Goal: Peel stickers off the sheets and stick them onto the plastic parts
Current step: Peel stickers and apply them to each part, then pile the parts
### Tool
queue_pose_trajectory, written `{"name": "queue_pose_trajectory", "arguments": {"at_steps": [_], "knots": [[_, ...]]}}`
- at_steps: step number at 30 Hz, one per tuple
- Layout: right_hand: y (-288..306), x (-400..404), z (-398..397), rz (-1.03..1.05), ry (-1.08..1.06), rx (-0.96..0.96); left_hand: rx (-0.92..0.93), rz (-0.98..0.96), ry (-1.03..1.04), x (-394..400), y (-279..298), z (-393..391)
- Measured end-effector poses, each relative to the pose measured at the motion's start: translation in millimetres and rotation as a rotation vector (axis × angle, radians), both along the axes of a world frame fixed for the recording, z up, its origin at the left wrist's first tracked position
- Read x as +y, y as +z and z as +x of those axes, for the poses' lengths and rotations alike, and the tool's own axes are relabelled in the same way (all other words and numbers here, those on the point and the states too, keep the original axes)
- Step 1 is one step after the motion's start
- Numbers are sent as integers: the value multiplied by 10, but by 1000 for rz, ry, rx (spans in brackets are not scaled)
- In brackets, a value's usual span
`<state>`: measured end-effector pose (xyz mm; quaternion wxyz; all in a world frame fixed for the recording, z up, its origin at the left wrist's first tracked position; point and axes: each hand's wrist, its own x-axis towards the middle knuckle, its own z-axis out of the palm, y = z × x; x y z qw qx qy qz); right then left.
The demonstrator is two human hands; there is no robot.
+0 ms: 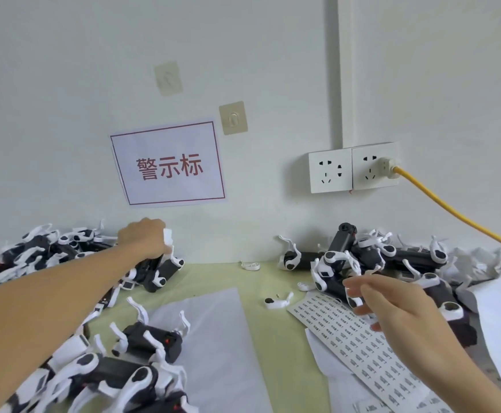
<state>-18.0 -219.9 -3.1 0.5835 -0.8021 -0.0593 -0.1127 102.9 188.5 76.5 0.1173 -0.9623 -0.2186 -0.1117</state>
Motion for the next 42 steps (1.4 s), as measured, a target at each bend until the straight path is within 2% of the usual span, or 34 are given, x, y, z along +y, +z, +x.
{"name": "queue_pose_trajectory", "arguments": {"at_steps": [4,6,10,14,17,19,23,27,33,37,42], "knots": [[5,24,-26,-26,3,16,-252,-4,-101,-346,349,-157],[9,33,-38,-34,10,22,-311,-109,-152,-560,464,-246],[-3,33,-58,-52,25,38,-395,-671,-224,-1047,394,-418],[-24,-1,-44,-71,6,76,-463,-1208,-177,-1490,-137,-573],[-41,-43,-11,-86,-43,93,-485,-1430,-92,-1705,-602,-762],[-54,-73,8,-112,-83,113,-526,-1429,-33,-1793,-807,-911],[-125,-124,77,-264,-129,158,-581,-1272,-3,-1814,-897,-1074],[-174,-148,62,-547,-140,206,-508,-1062,-2,-1758,-844,-1139],[-211,-114,-4,-877,-67,293,-320,-939,-4,-1732,-866,-1174],[-197,-79,-41,-871,-17,320,-255,-820,14,-1787,-839,-1170],[-171,-51,-29,-832,5,353,-326,-497,-37,-1963,-748,-1215]]}}
